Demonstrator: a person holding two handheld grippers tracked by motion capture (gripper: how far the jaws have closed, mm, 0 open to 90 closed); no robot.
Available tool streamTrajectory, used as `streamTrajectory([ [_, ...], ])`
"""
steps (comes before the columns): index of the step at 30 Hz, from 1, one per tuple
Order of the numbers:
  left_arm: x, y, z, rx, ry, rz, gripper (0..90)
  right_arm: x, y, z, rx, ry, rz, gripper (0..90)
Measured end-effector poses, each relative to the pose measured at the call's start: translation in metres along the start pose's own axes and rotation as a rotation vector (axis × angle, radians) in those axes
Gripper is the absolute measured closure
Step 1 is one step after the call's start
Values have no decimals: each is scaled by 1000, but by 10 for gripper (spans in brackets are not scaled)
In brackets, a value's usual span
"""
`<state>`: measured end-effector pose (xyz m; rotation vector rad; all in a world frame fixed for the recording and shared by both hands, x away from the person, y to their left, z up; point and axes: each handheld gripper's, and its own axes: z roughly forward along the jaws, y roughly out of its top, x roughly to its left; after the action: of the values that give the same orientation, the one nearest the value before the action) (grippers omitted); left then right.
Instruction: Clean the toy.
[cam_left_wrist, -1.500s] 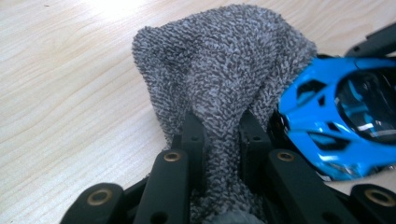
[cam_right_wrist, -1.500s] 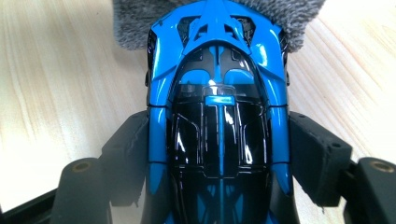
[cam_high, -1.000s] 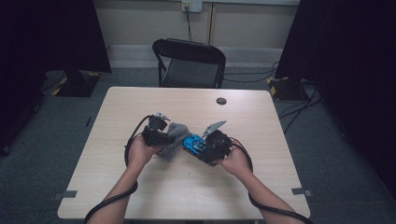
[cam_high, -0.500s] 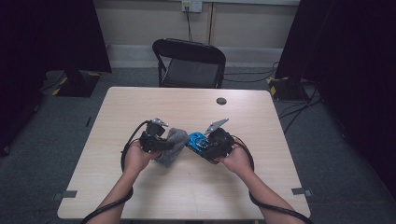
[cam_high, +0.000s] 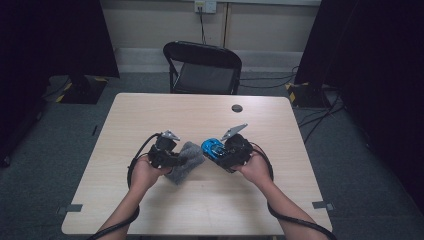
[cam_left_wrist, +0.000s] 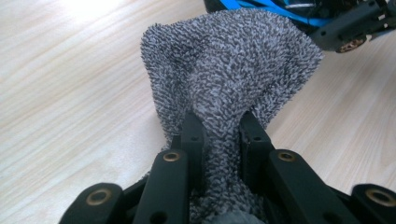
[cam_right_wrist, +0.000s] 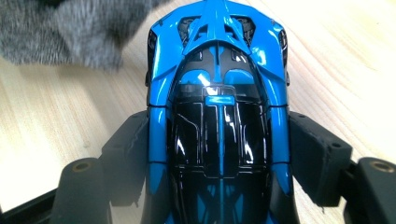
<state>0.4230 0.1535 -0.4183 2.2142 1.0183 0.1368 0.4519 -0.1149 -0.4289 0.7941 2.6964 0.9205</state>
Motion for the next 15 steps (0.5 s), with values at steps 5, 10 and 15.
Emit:
streamTrajectory([
  [5, 16, 5, -13, -43, 47, -49, 762, 4, -1, -2, -3, 10, -12, 288],
  [10, 29, 15, -16, -57, 78, -82, 762, 11, -1, -3, -10, 19, -35, 288],
  [15, 32, 26, -12, -62, 97, -78, 761, 17, 0, -4, -16, 27, -51, 288],
])
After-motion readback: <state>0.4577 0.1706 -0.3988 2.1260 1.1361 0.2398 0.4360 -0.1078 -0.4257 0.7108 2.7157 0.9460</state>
